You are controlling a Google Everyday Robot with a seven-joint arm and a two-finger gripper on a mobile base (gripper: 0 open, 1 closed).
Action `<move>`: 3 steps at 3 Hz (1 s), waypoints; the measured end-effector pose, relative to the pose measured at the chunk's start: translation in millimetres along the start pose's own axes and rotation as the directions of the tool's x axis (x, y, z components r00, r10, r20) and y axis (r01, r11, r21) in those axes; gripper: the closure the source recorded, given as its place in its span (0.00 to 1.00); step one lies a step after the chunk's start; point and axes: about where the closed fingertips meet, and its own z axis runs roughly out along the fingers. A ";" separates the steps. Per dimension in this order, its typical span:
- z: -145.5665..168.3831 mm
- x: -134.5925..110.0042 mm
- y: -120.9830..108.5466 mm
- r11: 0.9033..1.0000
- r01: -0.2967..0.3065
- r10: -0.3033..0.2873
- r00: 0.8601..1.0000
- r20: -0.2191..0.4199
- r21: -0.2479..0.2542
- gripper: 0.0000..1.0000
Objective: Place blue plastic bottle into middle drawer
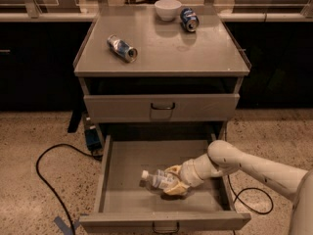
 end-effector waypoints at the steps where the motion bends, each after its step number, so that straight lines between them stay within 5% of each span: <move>1: 16.4 16.8 -6.1 1.000 -0.012 0.012 0.999 -0.034 -0.001 1.00; 3: 37.5 38.5 -8.5 1.000 -0.027 0.027 0.999 -0.041 -0.006 1.00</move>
Offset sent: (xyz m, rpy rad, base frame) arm 0.0106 -0.0015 -0.0614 -0.0375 0.0262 -0.0232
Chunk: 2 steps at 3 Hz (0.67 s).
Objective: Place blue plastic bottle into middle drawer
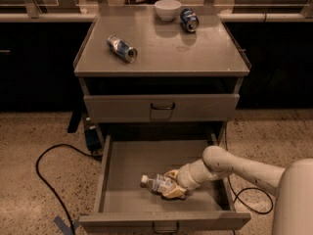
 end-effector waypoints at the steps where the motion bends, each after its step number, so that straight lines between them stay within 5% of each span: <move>1: 1.3 1.7 0.1 1.000 -0.004 0.004 1.000 -0.008 0.004 1.00; 2: 2.5 2.6 0.8 1.000 -0.016 0.016 1.000 -0.016 -0.005 1.00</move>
Offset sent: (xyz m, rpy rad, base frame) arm -0.0045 -0.0021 -0.0366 -0.0558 0.0841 -0.0152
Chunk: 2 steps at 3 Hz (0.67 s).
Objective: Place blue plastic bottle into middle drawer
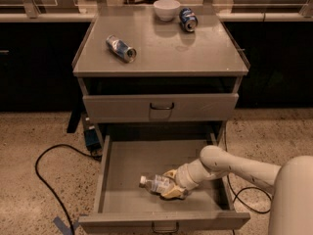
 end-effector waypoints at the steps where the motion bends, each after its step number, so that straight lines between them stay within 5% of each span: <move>1: 1.2 1.3 1.1 1.000 -0.019 0.019 1.000 -0.003 -0.014 1.00; 2: -0.8 -0.7 1.4 1.000 -0.019 0.019 1.000 -0.003 -0.014 0.82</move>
Offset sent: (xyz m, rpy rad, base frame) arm -0.0013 -0.0001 -0.0026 -0.0029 0.0233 -0.0031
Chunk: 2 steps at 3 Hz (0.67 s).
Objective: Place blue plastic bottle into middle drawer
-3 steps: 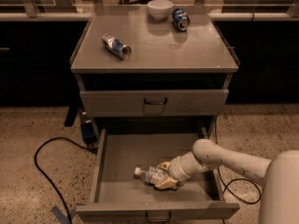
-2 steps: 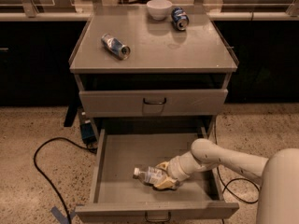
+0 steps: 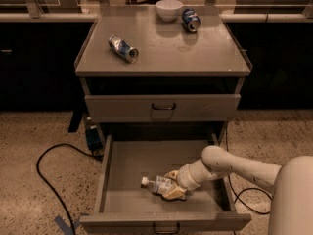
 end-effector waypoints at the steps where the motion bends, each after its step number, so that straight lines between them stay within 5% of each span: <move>1: 0.0 0.0 0.0 1.000 0.000 0.000 1.000 0.000 0.000 0.59; 2: 0.1 0.0 0.1 1.000 0.000 0.000 1.000 0.000 0.000 0.34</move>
Offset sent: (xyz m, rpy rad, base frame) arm 0.0000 0.0000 0.0000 0.0000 0.0000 0.0000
